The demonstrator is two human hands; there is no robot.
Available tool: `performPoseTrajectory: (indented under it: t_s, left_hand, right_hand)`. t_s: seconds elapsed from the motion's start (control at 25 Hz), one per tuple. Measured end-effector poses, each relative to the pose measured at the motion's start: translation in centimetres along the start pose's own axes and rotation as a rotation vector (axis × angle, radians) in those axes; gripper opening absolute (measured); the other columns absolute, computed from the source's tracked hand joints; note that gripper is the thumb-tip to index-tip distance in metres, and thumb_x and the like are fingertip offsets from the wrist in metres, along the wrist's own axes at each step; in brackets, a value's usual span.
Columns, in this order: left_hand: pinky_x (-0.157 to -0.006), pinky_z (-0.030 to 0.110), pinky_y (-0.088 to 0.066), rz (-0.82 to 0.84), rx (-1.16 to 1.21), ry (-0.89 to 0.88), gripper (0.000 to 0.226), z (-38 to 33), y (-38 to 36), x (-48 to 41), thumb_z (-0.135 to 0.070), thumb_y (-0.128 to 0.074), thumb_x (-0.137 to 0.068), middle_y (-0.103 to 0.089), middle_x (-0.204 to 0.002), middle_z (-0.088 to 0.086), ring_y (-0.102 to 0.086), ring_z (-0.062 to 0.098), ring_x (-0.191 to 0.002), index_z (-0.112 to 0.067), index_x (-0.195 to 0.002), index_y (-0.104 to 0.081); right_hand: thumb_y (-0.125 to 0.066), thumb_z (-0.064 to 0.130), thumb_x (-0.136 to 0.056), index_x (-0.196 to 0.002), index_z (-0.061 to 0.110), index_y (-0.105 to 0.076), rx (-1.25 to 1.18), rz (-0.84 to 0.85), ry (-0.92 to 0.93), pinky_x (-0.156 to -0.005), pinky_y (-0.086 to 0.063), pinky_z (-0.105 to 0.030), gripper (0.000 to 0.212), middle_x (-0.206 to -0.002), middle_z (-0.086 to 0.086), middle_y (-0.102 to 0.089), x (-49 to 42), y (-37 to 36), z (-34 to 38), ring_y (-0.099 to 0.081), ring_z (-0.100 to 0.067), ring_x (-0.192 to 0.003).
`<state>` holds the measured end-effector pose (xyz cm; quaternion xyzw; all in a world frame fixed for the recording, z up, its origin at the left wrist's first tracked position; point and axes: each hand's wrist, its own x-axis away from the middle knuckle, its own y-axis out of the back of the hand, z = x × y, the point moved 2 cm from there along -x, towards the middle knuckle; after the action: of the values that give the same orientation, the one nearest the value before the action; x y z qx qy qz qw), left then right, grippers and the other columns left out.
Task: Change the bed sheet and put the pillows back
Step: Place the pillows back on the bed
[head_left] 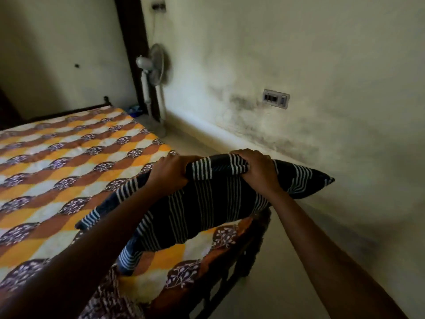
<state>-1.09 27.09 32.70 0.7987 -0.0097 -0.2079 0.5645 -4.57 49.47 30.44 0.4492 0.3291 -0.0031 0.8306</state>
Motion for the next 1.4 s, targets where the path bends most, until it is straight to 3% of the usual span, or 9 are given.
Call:
performPoseTrajectory:
  t_s: [0.28,0.4,0.6,0.84,0.92,1.12,1.2,1.28,1.4]
  left_hand:
    - [-0.078,0.043,-0.05,-0.18,-0.235,0.136,0.051,8.6,-5.1,-0.4,-0.009,-0.067,-0.07,-0.069,-0.102,0.009,-0.065,0.031,-0.094,-0.021,-0.12,-0.062]
    - [-0.1,0.062,-0.033,-0.029,-0.355,0.198,0.058,11.7,-12.3,3.3,-0.015,-0.068,-0.067,-0.065,-0.119,0.007,-0.06,0.035,-0.111,-0.022,-0.124,-0.058]
    - [-0.109,0.05,-0.007,0.364,-0.307,0.216,0.059,11.2,-24.5,10.2,-0.034,-0.042,-0.074,-0.056,-0.133,-0.003,-0.051,0.027,-0.124,-0.035,-0.133,-0.036]
    - [-0.112,0.062,-0.006,0.358,-0.134,0.532,0.097,9.1,-27.1,12.4,-0.028,-0.065,-0.08,-0.029,-0.153,0.0,-0.02,0.029,-0.142,-0.043,-0.145,0.005]
    - [-0.109,0.065,-0.017,0.246,-0.033,0.554,0.091,8.3,-25.9,11.5,-0.018,-0.062,-0.084,-0.035,-0.15,0.001,-0.022,0.03,-0.142,-0.044,-0.144,0.0]
    - [-0.108,0.059,-0.026,-0.002,-0.194,0.588,0.064,2.9,-22.9,10.9,-0.026,-0.054,-0.084,-0.047,-0.141,-0.001,-0.035,0.03,-0.134,-0.032,-0.143,-0.029]
    - [-0.103,0.06,-0.031,0.075,-0.256,0.573,0.068,-0.8,-25.4,13.5,-0.021,-0.052,-0.081,-0.05,-0.139,0.0,-0.042,0.03,-0.131,-0.034,-0.143,-0.027]
    - [-0.101,0.066,-0.027,0.288,-0.189,0.636,0.09,-4.6,-28.6,16.2,-0.011,-0.056,-0.076,-0.043,-0.145,0.003,-0.034,0.033,-0.135,-0.038,-0.147,-0.008]
    - [-0.112,0.063,-0.006,0.329,-0.009,0.848,0.078,-7.3,-30.3,17.0,-0.018,-0.043,-0.083,-0.016,-0.156,0.0,-0.001,0.027,-0.144,-0.036,-0.147,-0.003]
  right_hand:
    - [-0.065,-0.002,-0.067,-0.115,0.022,-0.063,-0.046,0.108,0.232,-0.09,-0.042,-0.046,0.054,-0.111,-0.003,-0.066,-8.0,-11.8,-1.5,-0.059,-0.031,-0.102]
    - [-0.064,-0.007,-0.064,-0.118,0.022,-0.063,-0.002,0.331,0.294,-0.097,-0.034,-0.049,0.062,-0.113,-0.001,-0.064,-4.5,-18.3,-3.2,-0.056,-0.028,-0.111]
    - [-0.053,-0.004,-0.079,-0.132,0.027,-0.05,0.065,0.888,0.313,-0.097,-0.032,-0.043,0.061,-0.115,-0.002,-0.055,3.5,-24.4,-8.1,-0.05,-0.026,-0.113]
    - [-0.064,-0.015,-0.06,-0.116,0.018,-0.064,-0.004,0.8,0.477,-0.059,-0.045,-0.038,0.065,-0.088,-0.008,-0.058,3.6,-24.6,-9.9,-0.059,-0.033,-0.081]
    - [-0.062,-0.018,-0.054,-0.113,0.016,-0.067,-0.063,0.734,0.56,-0.055,-0.045,-0.037,0.068,-0.082,-0.008,-0.057,1.4,-23.9,-9.2,-0.057,-0.032,-0.073]
    - [-0.058,-0.017,-0.057,-0.115,0.022,-0.067,-0.155,0.659,0.655,-0.06,-0.047,-0.036,0.07,-0.084,-0.003,-0.058,-0.3,-19.7,-9.7,-0.055,-0.026,-0.076]
    - [-0.06,-0.016,-0.056,-0.114,0.024,-0.067,-0.154,0.735,0.687,-0.056,-0.045,-0.032,0.071,-0.084,-0.001,-0.06,4.6,-19.2,-12.0,-0.056,-0.024,-0.074]
    - [-0.064,-0.018,-0.051,-0.115,0.025,-0.066,-0.109,0.855,0.715,-0.055,-0.044,-0.03,0.077,-0.086,-0.002,-0.062,11.2,-19.0,-14.7,-0.06,-0.025,-0.073]
    - [-0.061,-0.013,-0.063,-0.129,0.024,-0.055,-0.11,0.994,0.557,-0.077,-0.049,-0.04,0.076,-0.115,-0.006,-0.061,13.3,-18.5,-15.3,-0.059,-0.031,-0.102]
